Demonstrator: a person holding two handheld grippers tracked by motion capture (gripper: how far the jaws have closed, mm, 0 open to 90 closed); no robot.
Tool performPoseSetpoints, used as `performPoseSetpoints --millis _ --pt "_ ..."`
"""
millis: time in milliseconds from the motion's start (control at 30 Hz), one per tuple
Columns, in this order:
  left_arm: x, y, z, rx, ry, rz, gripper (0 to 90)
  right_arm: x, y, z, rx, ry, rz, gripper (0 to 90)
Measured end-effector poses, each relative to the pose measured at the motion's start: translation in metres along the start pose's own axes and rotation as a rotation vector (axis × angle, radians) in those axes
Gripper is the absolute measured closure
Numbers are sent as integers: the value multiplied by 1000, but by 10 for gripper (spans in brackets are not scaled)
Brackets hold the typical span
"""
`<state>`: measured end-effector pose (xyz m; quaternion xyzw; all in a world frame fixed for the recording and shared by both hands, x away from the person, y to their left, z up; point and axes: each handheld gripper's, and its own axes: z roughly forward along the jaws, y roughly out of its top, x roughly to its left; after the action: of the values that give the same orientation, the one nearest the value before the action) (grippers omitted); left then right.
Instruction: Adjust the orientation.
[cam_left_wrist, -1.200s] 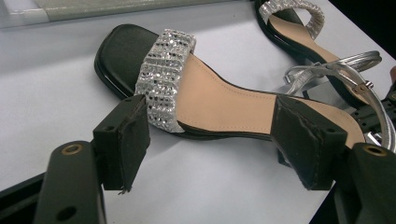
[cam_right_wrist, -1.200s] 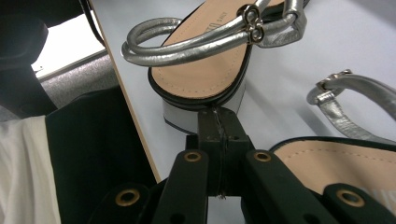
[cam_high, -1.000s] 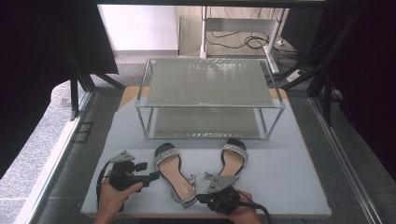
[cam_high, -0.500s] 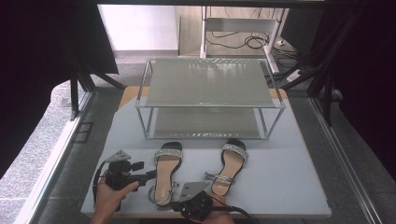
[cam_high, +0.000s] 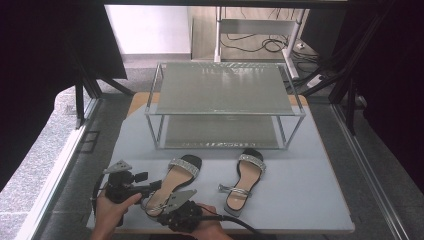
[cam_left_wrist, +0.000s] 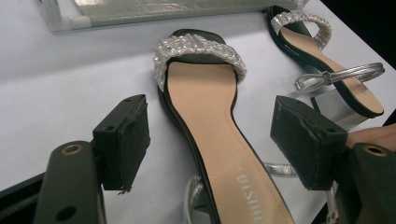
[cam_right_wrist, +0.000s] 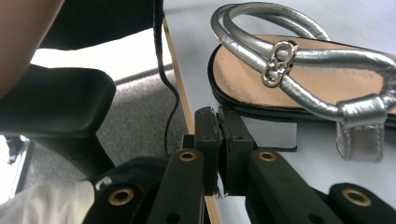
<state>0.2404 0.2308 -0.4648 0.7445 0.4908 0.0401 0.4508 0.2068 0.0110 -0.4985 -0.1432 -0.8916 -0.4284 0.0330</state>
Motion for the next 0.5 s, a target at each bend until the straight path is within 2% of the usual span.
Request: performPoseSetpoints --millis 100,200,233,267,300,400,433,467,500 --pt "1 0 -1 -1 1 -1 283 1 0 -1 -3 -8 -12 840" --pt "4 0 -1 1 1 -5 284 1 -4 -18 -36 -43 -27 833" --pt "4 0 0 2 1 -4 284 -1 -6 -29 -59 -55 -22 828" --pt "5 0 0 3 1 -4 284 -4 -11 -54 -103 -103 -26 812" --pt "5 0 0 4 1 -3 284 -4 -11 -54 -103 -103 -26 812" --pt "5 0 1 11 1 4 284 -15 -23 -95 -159 -180 -1 772" --pt "5 -1 2 16 1 9 284 -26 -33 -119 -182 -238 26 722" --pt "5 -1 2 21 2 8 284 -26 -33 -119 -182 -238 26 722" --pt "4 -2 3 22 5 9 283 -32 -38 -130 -192 -259 47 699"
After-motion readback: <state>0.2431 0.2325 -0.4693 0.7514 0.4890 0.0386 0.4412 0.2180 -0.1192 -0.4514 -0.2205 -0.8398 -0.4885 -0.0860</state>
